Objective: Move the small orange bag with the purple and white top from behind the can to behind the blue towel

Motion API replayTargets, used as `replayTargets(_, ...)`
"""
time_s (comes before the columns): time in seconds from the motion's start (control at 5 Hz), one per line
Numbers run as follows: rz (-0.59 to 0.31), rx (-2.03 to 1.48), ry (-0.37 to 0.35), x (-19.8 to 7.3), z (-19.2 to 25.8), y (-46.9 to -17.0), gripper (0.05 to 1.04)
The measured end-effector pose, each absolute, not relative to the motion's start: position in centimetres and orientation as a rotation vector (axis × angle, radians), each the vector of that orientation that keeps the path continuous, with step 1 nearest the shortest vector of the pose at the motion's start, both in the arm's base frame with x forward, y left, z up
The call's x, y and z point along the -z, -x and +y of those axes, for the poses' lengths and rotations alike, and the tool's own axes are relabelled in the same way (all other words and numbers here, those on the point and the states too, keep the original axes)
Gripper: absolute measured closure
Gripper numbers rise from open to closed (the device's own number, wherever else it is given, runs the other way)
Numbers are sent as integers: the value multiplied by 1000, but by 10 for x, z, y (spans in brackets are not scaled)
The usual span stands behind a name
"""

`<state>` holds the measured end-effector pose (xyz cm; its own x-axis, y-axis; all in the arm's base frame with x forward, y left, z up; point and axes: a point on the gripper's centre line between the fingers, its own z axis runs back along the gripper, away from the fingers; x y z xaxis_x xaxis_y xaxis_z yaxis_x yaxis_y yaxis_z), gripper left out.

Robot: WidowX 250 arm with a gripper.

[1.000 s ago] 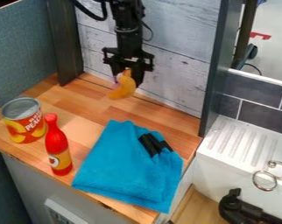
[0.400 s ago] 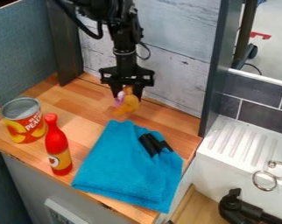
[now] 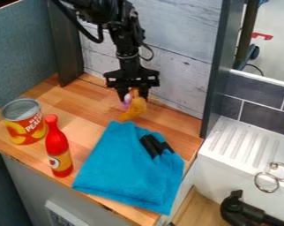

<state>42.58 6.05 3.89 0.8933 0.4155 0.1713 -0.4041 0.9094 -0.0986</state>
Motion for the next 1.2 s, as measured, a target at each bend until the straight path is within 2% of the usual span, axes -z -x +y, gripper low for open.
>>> replayTargets(0.2, -192, -428, 103, -39, 65, -425, 469)
replayTargets(0.4, -158, -412, 102, -36, 74, -422, 149)
replayTargets(0.6, -157, -397, 121, -39, 72, -424, 75)
replayTargets(1.0, -153, -418, 124, -38, 82, -421, 83)
replayTargets(1.2, -178, -411, 136, -54, 81, -411, 83)
